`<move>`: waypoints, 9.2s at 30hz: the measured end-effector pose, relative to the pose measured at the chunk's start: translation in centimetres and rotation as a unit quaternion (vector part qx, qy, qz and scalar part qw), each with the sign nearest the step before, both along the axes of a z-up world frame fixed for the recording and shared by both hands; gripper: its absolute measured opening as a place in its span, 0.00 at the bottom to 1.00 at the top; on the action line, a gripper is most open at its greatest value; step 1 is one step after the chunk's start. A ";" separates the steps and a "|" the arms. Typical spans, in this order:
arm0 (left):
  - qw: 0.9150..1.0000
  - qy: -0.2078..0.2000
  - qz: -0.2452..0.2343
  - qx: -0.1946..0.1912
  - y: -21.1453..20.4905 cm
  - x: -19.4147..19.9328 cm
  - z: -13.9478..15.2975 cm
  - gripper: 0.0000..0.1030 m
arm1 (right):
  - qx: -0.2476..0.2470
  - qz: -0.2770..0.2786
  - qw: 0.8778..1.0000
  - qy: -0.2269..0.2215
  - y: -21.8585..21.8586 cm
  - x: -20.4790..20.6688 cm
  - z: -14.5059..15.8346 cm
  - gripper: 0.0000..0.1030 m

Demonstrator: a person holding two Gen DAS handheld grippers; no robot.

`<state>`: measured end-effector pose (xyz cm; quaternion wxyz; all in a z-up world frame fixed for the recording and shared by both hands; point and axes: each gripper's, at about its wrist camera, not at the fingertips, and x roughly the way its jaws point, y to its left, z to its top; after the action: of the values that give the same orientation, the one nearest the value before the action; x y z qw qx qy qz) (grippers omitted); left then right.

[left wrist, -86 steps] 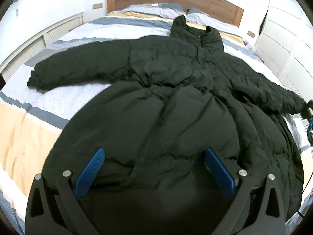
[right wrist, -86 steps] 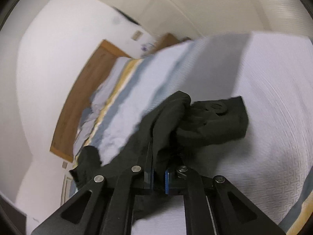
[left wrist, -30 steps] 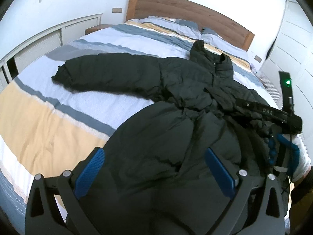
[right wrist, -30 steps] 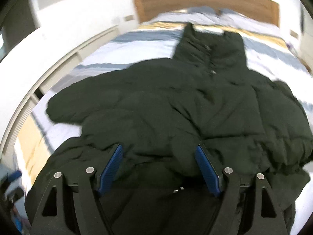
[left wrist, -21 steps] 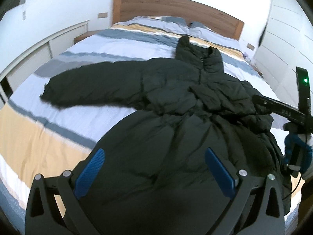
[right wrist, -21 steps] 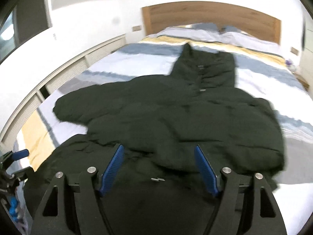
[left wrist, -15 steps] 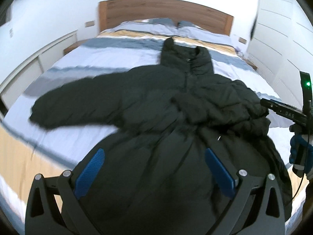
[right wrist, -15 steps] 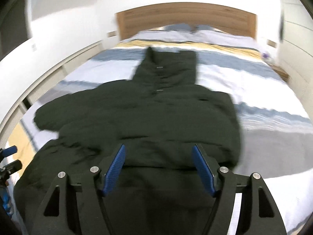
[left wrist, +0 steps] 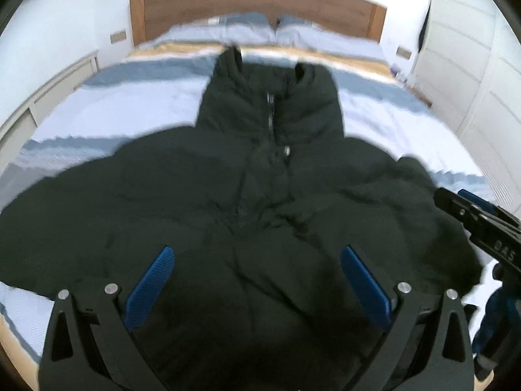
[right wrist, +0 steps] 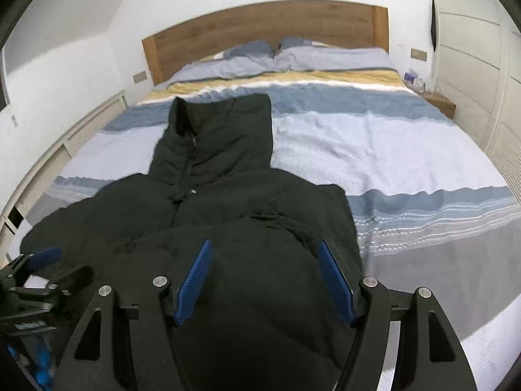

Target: Fold large clothes

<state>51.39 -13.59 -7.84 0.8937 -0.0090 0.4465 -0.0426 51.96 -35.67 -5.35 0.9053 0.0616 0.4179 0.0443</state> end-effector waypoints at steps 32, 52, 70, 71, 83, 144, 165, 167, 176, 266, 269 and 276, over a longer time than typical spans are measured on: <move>0.998 0.043 -0.026 0.023 1.2 -4.1 -4.1 1.00 | 0.019 0.011 0.998 0.066 1.3 -6.3 -5.5 0.65; 0.999 -0.020 0.035 0.004 12.6 -21.3 4.2 1.00 | 0.028 -0.014 0.999 0.039 4.7 -20.5 1.8 0.65; 0.973 0.000 0.174 -0.149 34.0 -26.8 4.2 1.00 | 0.044 -0.024 0.999 0.017 9.6 -28.4 5.2 0.65; 0.970 0.002 0.185 -0.159 35.9 -26.4 3.6 1.00 | 0.042 -0.026 0.999 0.017 9.6 -28.4 5.1 0.65; 0.913 0.005 0.273 -0.303 50.2 -17.3 -1.9 0.99 | 0.028 -0.048 0.997 0.050 9.6 -26.1 1.4 0.65; 0.980 -0.054 0.058 -0.185 22.3 -6.6 10.4 0.05 | 0.092 -0.155 0.984 0.002 -5.1 -32.0 0.5 0.65; 0.989 0.059 -0.041 -0.129 8.7 -7.6 0.6 0.06 | 0.102 -0.180 0.978 0.009 -7.9 -33.7 -0.3 0.65; 0.990 0.062 -0.042 -0.123 8.7 -7.9 0.9 0.11 | 0.102 -0.175 0.979 0.010 -7.4 -33.7 -0.2 0.65; 0.984 0.059 -0.067 -0.155 9.7 -12.3 4.9 0.29 | 0.092 -0.158 0.983 -0.013 -5.6 -35.4 4.2 0.65; 0.999 -0.037 0.004 0.013 16.5 -6.2 -5.1 0.78 | -0.050 0.092 0.994 0.018 16.4 -9.5 -6.3 0.75; 0.999 -0.031 0.004 0.005 17.0 -6.7 -4.8 0.78 | -0.051 0.094 0.994 0.024 16.5 -9.5 -6.0 0.75; 0.999 -0.005 0.018 -0.029 19.4 -9.0 -3.7 0.79 | -0.051 0.090 0.994 0.040 15.4 -12.0 -4.6 0.76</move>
<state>42.34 5.79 -11.56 0.8959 -0.0426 0.4404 -0.0395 39.97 -20.24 -9.95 0.8824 -0.0208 0.4589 0.1015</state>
